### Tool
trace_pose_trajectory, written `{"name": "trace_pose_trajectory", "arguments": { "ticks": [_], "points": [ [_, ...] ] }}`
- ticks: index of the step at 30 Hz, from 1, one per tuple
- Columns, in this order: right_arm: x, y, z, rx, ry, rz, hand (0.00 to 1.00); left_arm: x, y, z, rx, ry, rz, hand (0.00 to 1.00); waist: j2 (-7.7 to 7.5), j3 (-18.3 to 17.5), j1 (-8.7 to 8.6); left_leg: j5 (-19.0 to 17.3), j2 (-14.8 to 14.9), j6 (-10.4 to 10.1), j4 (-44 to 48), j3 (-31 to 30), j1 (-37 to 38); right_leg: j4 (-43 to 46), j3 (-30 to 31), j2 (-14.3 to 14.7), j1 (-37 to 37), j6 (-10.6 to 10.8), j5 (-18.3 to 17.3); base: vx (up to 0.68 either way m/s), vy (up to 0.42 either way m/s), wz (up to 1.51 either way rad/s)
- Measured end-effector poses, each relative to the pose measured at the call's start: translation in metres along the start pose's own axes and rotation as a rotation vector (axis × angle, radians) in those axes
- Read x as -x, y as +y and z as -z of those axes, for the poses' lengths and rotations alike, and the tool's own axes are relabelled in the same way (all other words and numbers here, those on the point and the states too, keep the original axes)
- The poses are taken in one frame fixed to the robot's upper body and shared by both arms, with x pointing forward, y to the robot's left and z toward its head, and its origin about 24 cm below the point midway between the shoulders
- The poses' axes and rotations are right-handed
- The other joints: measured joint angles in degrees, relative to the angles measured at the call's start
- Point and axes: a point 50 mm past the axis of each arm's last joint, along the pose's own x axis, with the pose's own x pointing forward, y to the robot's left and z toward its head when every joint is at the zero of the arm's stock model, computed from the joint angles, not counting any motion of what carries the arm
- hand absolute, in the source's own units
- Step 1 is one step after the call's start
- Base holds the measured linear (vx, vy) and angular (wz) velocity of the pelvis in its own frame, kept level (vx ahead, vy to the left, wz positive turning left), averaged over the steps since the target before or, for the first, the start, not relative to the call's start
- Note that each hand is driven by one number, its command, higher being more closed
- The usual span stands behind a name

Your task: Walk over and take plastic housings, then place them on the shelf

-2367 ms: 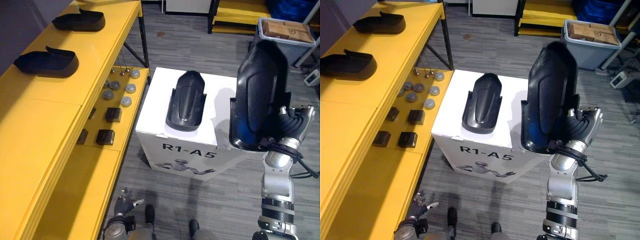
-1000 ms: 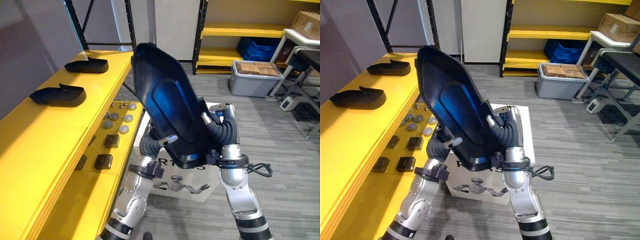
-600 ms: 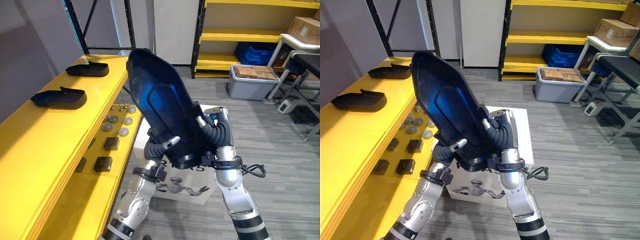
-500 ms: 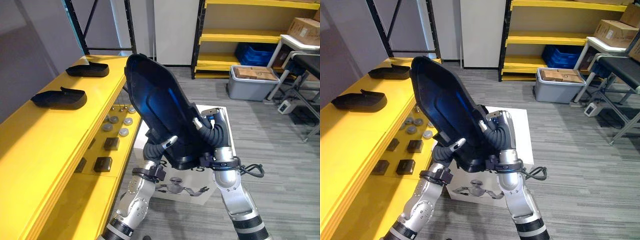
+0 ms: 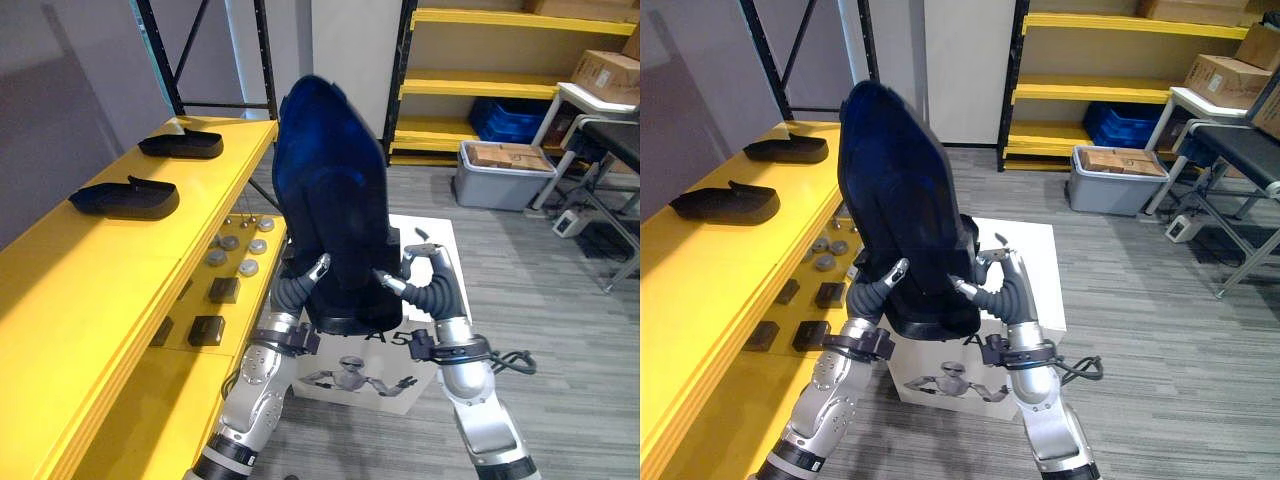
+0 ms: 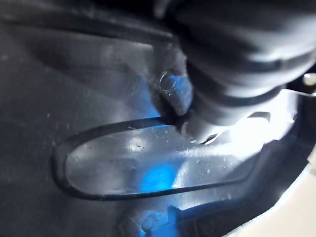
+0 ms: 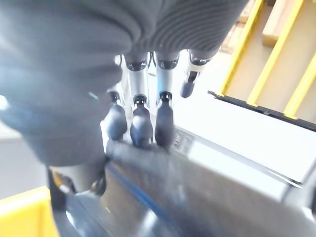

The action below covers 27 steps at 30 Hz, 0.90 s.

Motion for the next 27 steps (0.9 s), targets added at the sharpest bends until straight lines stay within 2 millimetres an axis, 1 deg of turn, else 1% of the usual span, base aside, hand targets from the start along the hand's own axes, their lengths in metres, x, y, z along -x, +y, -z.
{"name": "trace_pose_trajectory", "arguments": {
  "ticks": [1, 2, 3, 4, 6, 7, 8, 9, 10, 11, 12, 14, 15, 16, 17, 18, 20, 21, 23, 24, 26, 27],
  "points": [
    [-0.002, -0.017, -0.004, -0.014, -0.029, 0.069, 0.00, 0.000, 0.002, -0.002, -0.004, -0.012, -0.015, 1.00, 0.00, 0.00, -0.07, -0.04, 0.01, -0.04, 0.00, 0.03, 0.00, -0.01, 0.02, 0.01, -0.01, 0.03, -0.01, 0.00, 0.000, 0.00],
    [-0.001, -0.045, -0.005, -0.003, -0.035, 0.188, 0.00, 0.001, 0.009, -0.003, -0.021, -0.020, -0.043, 1.00, -0.03, 0.02, -0.06, -0.07, 0.02, -0.07, 0.00, 0.05, 0.00, -0.03, 0.03, 0.04, -0.01, 0.06, -0.04, 0.00, 0.000, 0.00],
    [0.000, -0.061, -0.004, 0.010, -0.033, 0.250, 0.00, 0.003, 0.015, -0.005, -0.029, -0.024, -0.067, 1.00, -0.03, 0.02, -0.09, -0.09, 0.02, -0.08, 0.00, 0.10, 0.00, -0.06, 0.05, 0.04, -0.01, 0.07, -0.04, 0.00, 0.000, -0.03],
    [0.006, -0.089, -0.003, 0.023, -0.026, 0.369, 0.00, 0.009, 0.027, -0.007, -0.054, -0.032, -0.122, 1.00, -0.02, 0.01, -0.21, -0.17, 0.04, -0.17, 0.00, 0.35, 0.00, -0.17, 0.14, 0.06, -0.06, 0.07, -0.04, 0.00, 0.000, -0.07],
    [0.021, -0.122, -0.003, 0.052, -0.015, 0.513, 0.00, 0.018, 0.045, -0.011, -0.081, -0.035, -0.200, 1.00, -0.01, 0.00, -0.41, -0.28, 0.16, -0.24, 0.00, 0.70, 0.00, -0.29, 0.40, 0.15, -0.18, 0.02, -0.02, 0.00, 0.000, -0.10],
    [0.033, -0.137, -0.001, 0.063, 0.000, 0.577, 0.00, 0.024, 0.055, -0.013, -0.095, -0.040, -0.252, 1.00, -0.03, -0.02, -0.51, -0.26, 0.28, -0.20, 0.01, 0.98, 0.00, -0.33, 0.85, 0.26, -0.36, 0.00, -0.03, 0.01, -0.002, -0.13],
    [0.038, -0.143, 0.001, 0.068, 0.014, 0.603, 0.00, 0.027, 0.059, -0.014, -0.103, -0.040, -0.271, 1.00, -0.02, -0.03, -0.62, -0.24, 0.32, -0.17, 0.01, 1.17, -0.01, -0.36, 1.08, 0.31, -0.47, -0.01, -0.02, 0.03, -0.008, -0.14],
    [0.055, -0.155, 0.012, 0.081, 0.086, 0.664, 0.00, 0.034, 0.064, -0.016, -0.122, -0.037, -0.298, 1.00, -0.03, -0.04, -0.99, -0.30, 0.36, -0.19, 0.01, 1.32, -0.07, -0.56, 1.29, 0.36, -0.51, -0.02, -0.02, 0.04, -0.010, -0.08],
    [0.062, -0.159, 0.018, 0.085, 0.124, 0.687, 0.00, 0.036, 0.065, -0.016, -0.128, -0.035, -0.303, 1.00, -0.02, -0.04, -1.11, -0.31, 0.36, -0.20, 0.01, 1.35, -0.11, -0.63, 1.31, 0.36, -0.53, -0.03, -0.01, 0.05, -0.011, -0.05],
    [0.077, -0.163, 0.032, 0.077, 0.208, 0.728, 0.00, 0.040, 0.066, -0.016, -0.137, -0.031, -0.312, 1.00, 0.01, -0.08, -1.48, -0.33, 0.37, -0.21, 0.01, 1.45, -0.21, -0.85, 1.40, 0.37, -0.56, -0.04, 0.00, 0.00, 0.000, 0.00],
    [0.085, -0.164, 0.039, 0.069, 0.253, 0.743, 0.00, 0.043, 0.066, -0.016, -0.143, -0.029, -0.315, 1.00, 0.03, -0.09, -1.58, -0.36, 0.40, -0.22, 0.01, 1.56, -0.24, -0.86, 1.46, 0.40, -0.61, -0.04, -0.01, 0.03, -0.009, -0.07],
    [0.122, -0.160, 0.068, 0.029, 0.461, 0.790, 0.00, 0.051, 0.065, -0.015, -0.146, -0.014, -0.318, 1.00, 0.06, -0.20, -1.59, -0.57, 0.73, -0.33, 0.02, 2.26, -0.23, -0.80, 1.89, 0.60, -0.87, -0.08, 0.01, 0.03, -0.014, -0.12],
    [0.132, -0.158, 0.074, 0.018, 0.516, 0.800, 0.00, 0.053, 0.065, -0.015, -0.145, -0.012, -0.321, 1.00, 0.08, -0.21, -1.58, -0.59, 0.82, -0.33, 0.02, 2.42, -0.22, -0.77, 2.03, 0.67, -0.90, -0.12, 0.04, 0.03, -0.021, -0.14],
    [0.161, -0.150, 0.090, -0.017, 0.663, 0.828, 0.00, 0.059, 0.065, -0.015, -0.142, -0.006, -0.334, 1.00, 0.17, -0.27, -1.50, -0.66, 1.00, -0.38, 0.02, 2.76, -0.15, -0.72, 2.52, 0.88, -0.95, -0.17, 0.07, 0.02, -0.018, -0.11],
    [0.176, -0.145, 0.097, -0.036, 0.743, 0.838, 0.00, 0.061, 0.065, -0.015, -0.139, -0.002, -0.343, 1.00, 0.26, -0.33, -1.51, -0.75, 1.11, -0.44, 0.02, 2.86, -0.08, -0.69, 2.62, 0.97, -0.94, -0.18, 0.06, 0.01, -0.019, -0.10],
    [0.187, -0.140, 0.102, -0.057, 0.795, 0.844, 0.00, 0.063, 0.066, -0.015, -0.136, -0.001, -0.350, 1.00, 0.32, -0.36, -1.51, -0.85, 1.19, -0.52, 0.01, 2.99, 0.00, -0.63, 2.71, 1.03, -0.93, -0.19, 0.05, 0.00, -0.014, -0.09],
    [0.223, -0.120, 0.115, -0.129, 0.980, 0.851, 0.00, 0.067, 0.064, -0.014, -0.116, -0.003, -0.371, 1.00, 0.51, -0.52, -1.48, -1.26, 1.52, -0.62, 0.00, 3.38, 0.46, -0.13, 2.89, 1.16, -0.89, -0.36, -0.13, -0.01, -0.019, -0.09],
    [0.232, -0.113, 0.118, -0.152, 1.022, 0.852, 0.00, 0.068, 0.064, -0.014, -0.113, -0.002, -0.373, 1.00, 0.58, -0.56, -1.44, -1.38, 1.67, -0.60, 0.00, 3.54, 0.61, -0.06, 2.93, 1.17, -0.85, -0.38, -0.15, -0.03, -0.020, -0.10],
    [0.262, -0.084, 0.127, -0.236, 1.191, 0.805, 0.00, 0.071, 0.063, -0.011, -0.103, 0.009, -0.383, 1.00, 0.72, -0.83, -1.37, -1.89, 1.88, -1.03, -0.01, 4.01, 1.29, 0.06, 3.18, 1.27, -0.44, -0.28, -0.27, -0.03, -0.013, -0.08],
    [0.270, -0.076, 0.128, -0.258, 1.235, 0.790, 0.00, 0.071, 0.062, -0.011, -0.099, 0.009, -0.383, 1.00, 0.76, -0.94, -1.34, -1.91, 1.90, -1.05, -0.01, 4.00, 1.27, 0.07, 3.16, 1.28, -0.44, -0.14, -0.36, -0.03, -0.006, -0.01],
    [0.301, -0.046, 0.131, -0.357, 1.405, 0.739, 0.00, 0.070, 0.060, -0.010, -0.083, 0.007, -0.378, 1.00, 0.90, -1.07, -0.67, -2.06, 1.96, -0.85, -0.02, 4.02, 1.27, 0.16, 3.15, 1.31, -0.34, -0.08, -0.39, 0.00, 0.000, 0.00],
    [0.307, -0.040, 0.131, -0.377, 1.443, 0.727, 0.00, 0.070, 0.059, -0.009, -0.081, 0.007, -0.377, 1.00, 0.95, -1.10, -0.47, -2.06, 1.96, -0.85, -0.02, 4.01, 1.27, 0.22, 3.13, 1.31, -0.19, -0.08, -0.39, 0.00, 0.000, 0.00]
  ]
}}
